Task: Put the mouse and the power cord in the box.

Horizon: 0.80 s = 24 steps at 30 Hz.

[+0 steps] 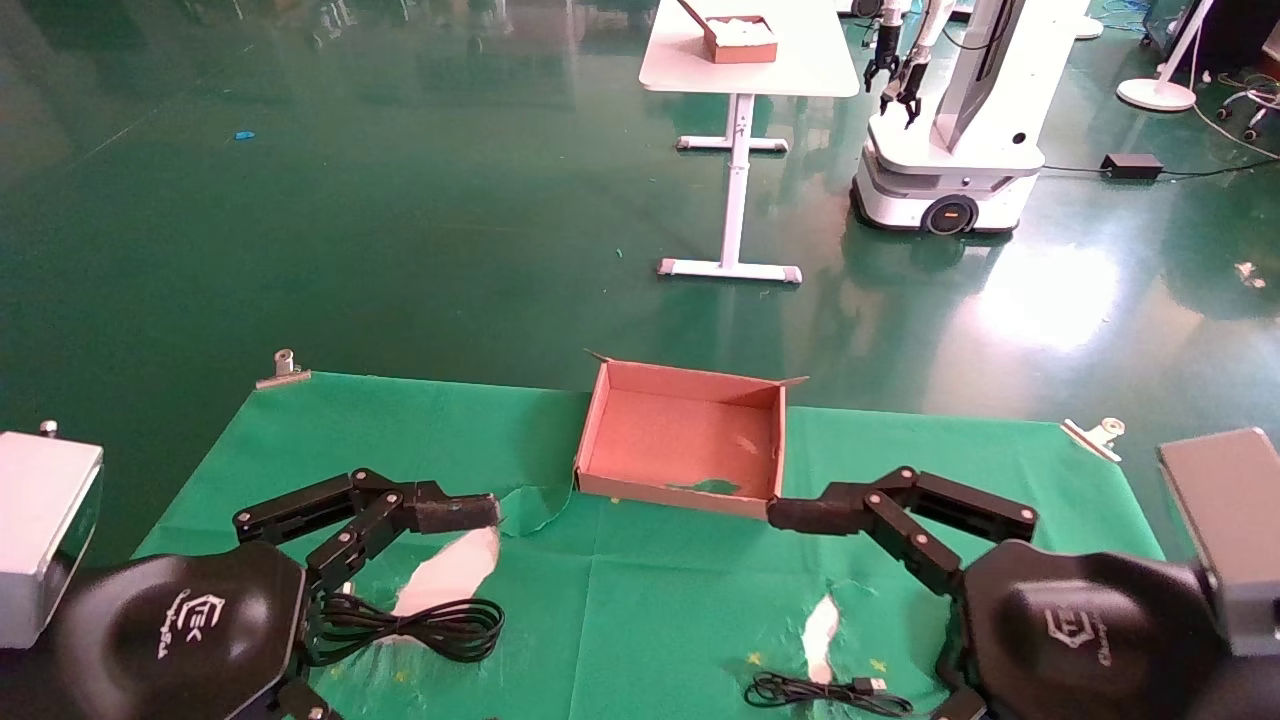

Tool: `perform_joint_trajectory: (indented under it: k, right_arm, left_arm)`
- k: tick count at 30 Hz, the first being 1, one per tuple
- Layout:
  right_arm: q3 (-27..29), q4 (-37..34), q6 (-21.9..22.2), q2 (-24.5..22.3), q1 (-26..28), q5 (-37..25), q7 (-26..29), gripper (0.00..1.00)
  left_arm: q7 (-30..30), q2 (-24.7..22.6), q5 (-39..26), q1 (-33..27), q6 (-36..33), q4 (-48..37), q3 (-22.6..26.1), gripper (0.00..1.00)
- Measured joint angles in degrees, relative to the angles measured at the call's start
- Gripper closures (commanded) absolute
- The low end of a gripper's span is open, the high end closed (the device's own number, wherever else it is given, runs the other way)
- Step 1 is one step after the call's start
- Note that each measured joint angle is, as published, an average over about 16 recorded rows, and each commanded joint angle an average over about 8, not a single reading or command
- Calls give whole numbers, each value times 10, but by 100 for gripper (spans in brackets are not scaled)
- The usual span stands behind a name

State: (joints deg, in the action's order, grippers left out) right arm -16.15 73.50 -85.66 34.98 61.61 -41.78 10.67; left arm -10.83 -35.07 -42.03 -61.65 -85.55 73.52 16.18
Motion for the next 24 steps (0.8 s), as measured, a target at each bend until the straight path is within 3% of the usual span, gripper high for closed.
perform_joint_trajectory:
  k: [17,24]
  right_arm:
    - [-1,1,0,-1,0,-3,-1,0]
    - [-20,12,12,-10,5,-70,-7,0]
  left_arm:
    - [0,1,-8,0,0,2,3,0]
    - [-17,9,-92,-11,8,10,35,0]
